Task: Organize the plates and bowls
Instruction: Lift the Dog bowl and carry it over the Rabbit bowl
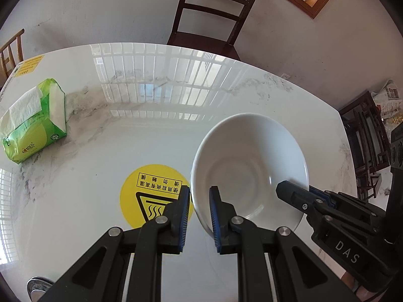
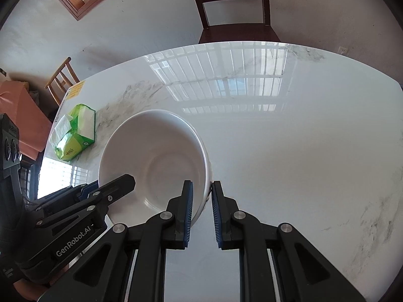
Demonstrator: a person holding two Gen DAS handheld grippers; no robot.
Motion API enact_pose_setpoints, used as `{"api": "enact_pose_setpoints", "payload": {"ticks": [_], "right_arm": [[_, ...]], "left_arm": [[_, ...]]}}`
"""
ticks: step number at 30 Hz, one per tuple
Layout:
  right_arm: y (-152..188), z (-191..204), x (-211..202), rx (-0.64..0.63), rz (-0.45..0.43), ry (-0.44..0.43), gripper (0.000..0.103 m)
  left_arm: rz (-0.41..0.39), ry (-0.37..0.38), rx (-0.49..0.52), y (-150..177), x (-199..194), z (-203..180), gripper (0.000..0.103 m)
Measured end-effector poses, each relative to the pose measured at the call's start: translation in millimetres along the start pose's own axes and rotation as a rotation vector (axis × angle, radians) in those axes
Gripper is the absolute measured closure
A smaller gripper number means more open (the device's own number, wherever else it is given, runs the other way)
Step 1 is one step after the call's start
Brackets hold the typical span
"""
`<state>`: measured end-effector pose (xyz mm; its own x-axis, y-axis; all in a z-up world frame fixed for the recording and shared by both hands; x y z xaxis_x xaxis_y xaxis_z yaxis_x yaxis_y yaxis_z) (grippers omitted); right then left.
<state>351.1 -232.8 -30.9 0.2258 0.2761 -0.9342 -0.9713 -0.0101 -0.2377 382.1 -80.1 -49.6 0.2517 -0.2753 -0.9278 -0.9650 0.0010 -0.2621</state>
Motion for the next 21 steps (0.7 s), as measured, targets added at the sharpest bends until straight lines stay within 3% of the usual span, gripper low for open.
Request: {"api": "enact_pose_setpoints", "payload": {"ticks": [21], "right_arm": [[61.7,34.5,-74.0,-0.034,-0.067,0.010,0.088]], "left_arm": [[-0.051,-0.008,0.045,60.9,-77.8,-12.7,0.087]]}}
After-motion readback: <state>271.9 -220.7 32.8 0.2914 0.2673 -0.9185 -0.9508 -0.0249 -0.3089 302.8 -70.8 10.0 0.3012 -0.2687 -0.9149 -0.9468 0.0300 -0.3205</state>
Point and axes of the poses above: each gripper's, at about its wrist camera, not at the fingertips, and x roughly the way its jaws point, z to its left, y to its underside, the point moved 1 cm from there along x, roughly the way its jaws point, and after that the axes turned 4 degrees about z, right-handed, at the moved point
